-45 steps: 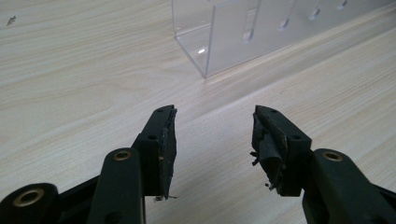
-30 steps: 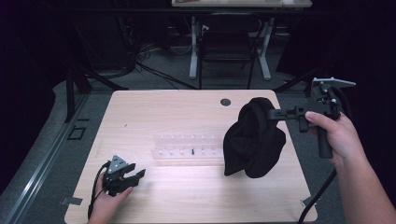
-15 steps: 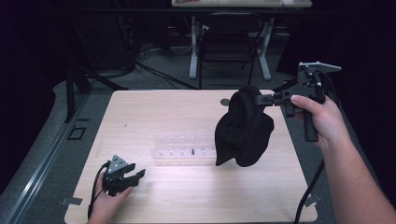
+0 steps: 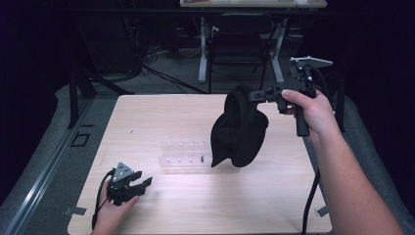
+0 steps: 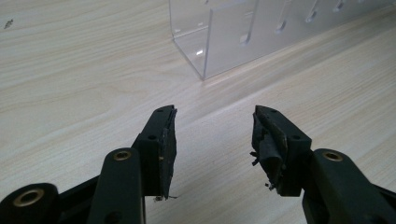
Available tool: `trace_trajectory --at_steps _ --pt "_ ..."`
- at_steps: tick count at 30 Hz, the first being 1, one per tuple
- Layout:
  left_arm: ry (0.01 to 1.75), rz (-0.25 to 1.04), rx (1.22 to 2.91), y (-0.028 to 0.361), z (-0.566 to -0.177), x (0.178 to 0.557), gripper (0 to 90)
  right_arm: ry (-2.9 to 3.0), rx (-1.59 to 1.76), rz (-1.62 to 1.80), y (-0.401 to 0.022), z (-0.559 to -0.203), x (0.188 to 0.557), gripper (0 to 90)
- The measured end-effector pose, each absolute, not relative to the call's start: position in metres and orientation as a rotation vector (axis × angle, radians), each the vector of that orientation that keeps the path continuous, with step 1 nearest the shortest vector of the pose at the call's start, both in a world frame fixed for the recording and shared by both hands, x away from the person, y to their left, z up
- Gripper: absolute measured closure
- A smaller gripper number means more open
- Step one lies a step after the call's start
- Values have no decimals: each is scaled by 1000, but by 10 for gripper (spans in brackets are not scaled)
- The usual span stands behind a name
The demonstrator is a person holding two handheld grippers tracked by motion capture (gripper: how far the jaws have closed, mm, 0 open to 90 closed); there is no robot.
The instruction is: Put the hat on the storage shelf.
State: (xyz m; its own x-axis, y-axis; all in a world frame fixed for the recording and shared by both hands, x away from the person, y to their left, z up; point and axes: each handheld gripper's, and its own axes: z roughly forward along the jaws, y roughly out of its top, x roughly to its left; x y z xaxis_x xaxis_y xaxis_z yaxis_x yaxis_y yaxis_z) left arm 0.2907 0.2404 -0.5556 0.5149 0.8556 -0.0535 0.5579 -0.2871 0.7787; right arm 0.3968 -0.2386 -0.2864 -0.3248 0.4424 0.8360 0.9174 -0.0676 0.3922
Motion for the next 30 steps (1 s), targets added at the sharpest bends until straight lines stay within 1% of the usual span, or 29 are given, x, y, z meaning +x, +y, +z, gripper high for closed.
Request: trace_trajectory --at_steps 13,23,30 --pt "1156 484 1973 239 -556 291 490 -1752 -1473 -1335 -211 -300 424 879" --pt "1150 485 1976 239 -556 291 489 -1729 -1493 -1331 -203 -309 439 878" --pt "1140 487 1972 236 -555 291 490 -1743 -1497 -1316 -199 -314 442 877"
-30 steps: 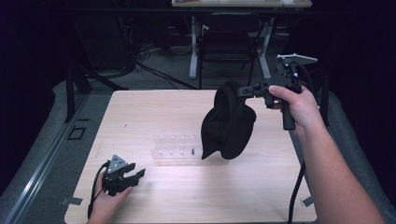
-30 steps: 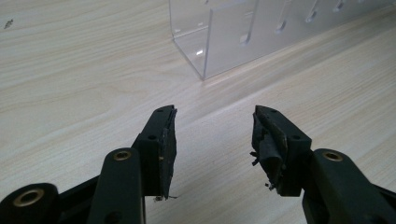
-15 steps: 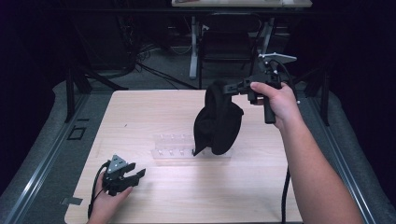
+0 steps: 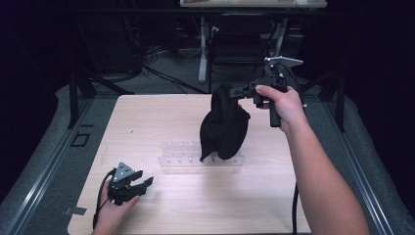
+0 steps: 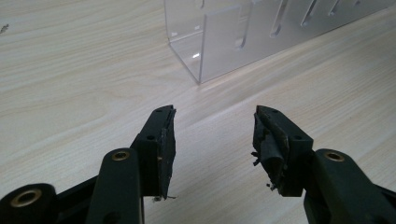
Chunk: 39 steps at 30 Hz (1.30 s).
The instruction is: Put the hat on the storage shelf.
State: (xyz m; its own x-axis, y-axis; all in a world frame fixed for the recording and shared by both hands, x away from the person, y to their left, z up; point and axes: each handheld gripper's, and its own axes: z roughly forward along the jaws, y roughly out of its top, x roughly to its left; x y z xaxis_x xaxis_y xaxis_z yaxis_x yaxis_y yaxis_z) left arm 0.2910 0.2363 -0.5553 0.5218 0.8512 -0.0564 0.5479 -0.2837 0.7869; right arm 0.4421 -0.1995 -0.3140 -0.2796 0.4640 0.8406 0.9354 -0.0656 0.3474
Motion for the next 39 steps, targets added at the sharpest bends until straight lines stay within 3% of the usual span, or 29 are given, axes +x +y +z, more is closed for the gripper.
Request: trace_trajectory --at_steps 13,39 --pt "1062 478 1926 216 -532 295 456 -1753 -1427 -1295 -174 -318 436 860" --pt "799 462 1966 121 -487 307 501 -1720 -1403 -1323 -156 -322 438 840"
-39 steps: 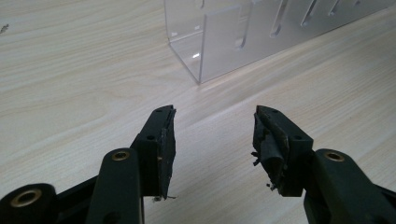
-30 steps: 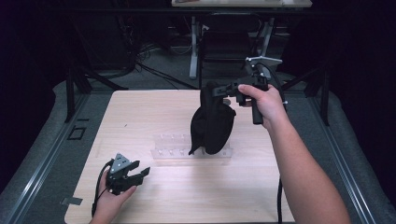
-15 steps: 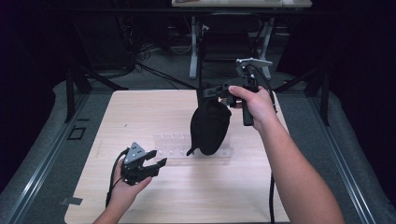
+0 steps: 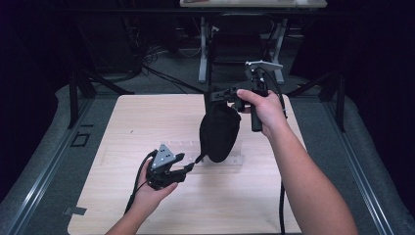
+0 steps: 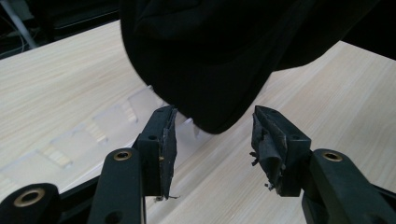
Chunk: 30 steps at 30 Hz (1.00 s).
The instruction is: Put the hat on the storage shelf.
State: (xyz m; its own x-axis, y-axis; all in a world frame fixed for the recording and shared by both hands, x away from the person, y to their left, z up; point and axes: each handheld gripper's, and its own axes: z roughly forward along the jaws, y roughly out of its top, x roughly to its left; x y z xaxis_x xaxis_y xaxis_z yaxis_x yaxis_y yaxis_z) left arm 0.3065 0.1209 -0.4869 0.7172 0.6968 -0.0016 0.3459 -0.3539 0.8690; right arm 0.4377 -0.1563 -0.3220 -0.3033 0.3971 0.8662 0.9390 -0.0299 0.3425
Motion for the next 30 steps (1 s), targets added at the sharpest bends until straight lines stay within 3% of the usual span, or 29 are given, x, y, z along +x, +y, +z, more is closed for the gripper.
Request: trace_trajectory --at_steps 5,20,30 --pt "767 457 1977 109 -483 309 511 -1719 -1405 -1331 -155 -322 438 837" --pt "708 544 2013 84 -480 313 779 -1726 -1392 -1333 -152 -322 436 825" --pt "704 554 2021 84 -480 312 810 -1705 -1364 -1391 -162 -317 430 713"
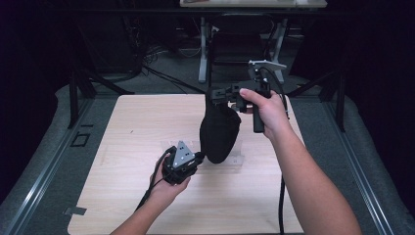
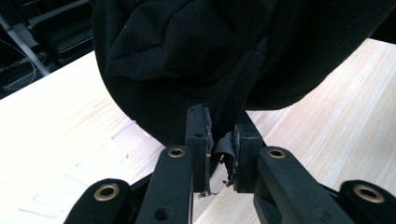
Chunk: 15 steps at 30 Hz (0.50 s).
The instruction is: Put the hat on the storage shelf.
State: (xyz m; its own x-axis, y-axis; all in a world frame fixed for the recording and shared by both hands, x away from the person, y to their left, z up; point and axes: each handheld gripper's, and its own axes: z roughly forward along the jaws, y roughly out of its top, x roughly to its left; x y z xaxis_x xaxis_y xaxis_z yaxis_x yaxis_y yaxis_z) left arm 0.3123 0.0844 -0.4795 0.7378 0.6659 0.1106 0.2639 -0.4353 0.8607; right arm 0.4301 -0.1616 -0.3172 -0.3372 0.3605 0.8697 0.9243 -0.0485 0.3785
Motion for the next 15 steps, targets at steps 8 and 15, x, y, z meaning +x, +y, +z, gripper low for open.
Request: trace_trajectory --at_steps 8,15 --pt "695 571 2029 85 -480 312 814 -1766 -1355 -1445 -177 -311 418 620" --pt "705 572 2025 89 -480 312 822 -1897 -1369 -1465 -187 -312 401 569"
